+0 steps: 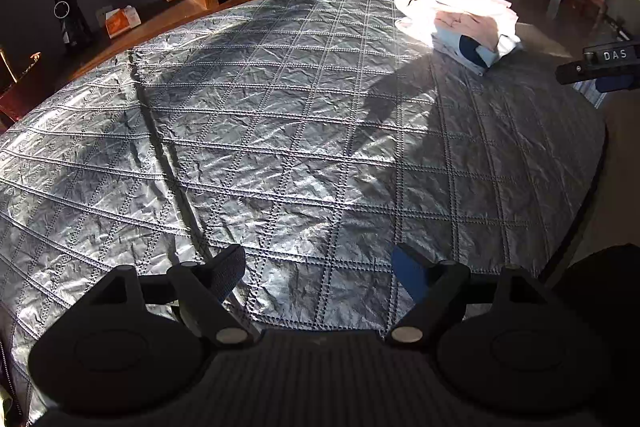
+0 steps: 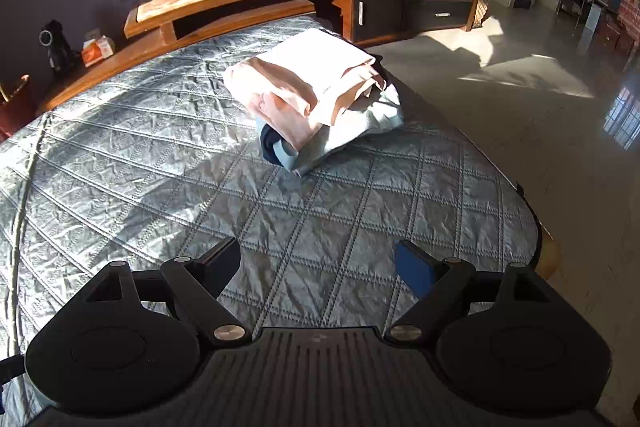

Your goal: Fold clothes

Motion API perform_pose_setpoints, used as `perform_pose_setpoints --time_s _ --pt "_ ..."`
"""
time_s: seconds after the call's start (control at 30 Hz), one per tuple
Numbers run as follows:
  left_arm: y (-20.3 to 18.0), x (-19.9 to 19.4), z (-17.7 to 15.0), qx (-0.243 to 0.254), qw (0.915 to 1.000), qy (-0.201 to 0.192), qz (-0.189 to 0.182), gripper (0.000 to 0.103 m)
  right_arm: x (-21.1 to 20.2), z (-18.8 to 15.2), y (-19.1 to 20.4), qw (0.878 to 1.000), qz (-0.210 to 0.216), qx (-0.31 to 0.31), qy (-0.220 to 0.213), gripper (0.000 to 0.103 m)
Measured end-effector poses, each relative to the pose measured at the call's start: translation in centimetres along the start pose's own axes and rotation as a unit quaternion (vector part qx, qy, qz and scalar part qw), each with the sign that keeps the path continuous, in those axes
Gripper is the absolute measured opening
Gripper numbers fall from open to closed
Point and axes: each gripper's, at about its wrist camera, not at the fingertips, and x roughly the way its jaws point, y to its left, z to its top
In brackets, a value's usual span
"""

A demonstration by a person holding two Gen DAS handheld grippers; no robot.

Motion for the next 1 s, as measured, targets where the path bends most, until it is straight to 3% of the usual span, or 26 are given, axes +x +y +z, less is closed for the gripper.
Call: perform_pose_setpoints --time_s 0.2,0.3,0.37,0.4,0.47,0.6,0.83,1.0 --pt "-3.8 -5.7 -1.4 -0.027 0.9987 -0.043 -0.001 0.092 -5.4 -5.0 -1.2 0.998 -0.001 0.055 0.015 0.092" --pt "-6.4 -8.6 -1.8 -0.013 0.9979 -0.064 0.007 0.094 -8.2 -5.7 -0.5 1.000 -0.011 0.027 0.006 0.092" --pt "-8.2 -10.6 -2.3 -0.007 0.9968 -0.080 0.001 0.102 -10.3 -6.2 0.0 1.000 -0.018 0.000 -0.015 0.096" --pt "-8.9 -11.4 -2.5 -0.007 0.9963 -0.085 -0.002 0.102 -11.2 -6.5 0.3 0.999 -0.024 -0.011 -0.025 0.103" --pt "-10.0 -12.8 -2.9 -0.013 0.9958 -0.090 -0.006 0.102 -13.1 -6.9 0.6 0.998 -0.040 -0.027 -0.045 0.102" --pt "-11.3 -15.1 -4.2 -0.030 0.9952 -0.092 -0.015 0.102 -16.3 -7.5 0.1 0.996 -0.026 -0.023 -0.078 0.102" --pt "-13.1 -19.0 -6.8 -0.015 0.9952 -0.097 0.006 0.102 -19.8 -8.9 -1.4 0.996 -0.018 0.006 -0.084 0.102" --pt "-13.4 -21.6 -8.5 -0.021 0.9942 -0.105 0.016 0.102 -22.6 -10.5 -1.7 0.995 -0.037 0.000 -0.091 0.102"
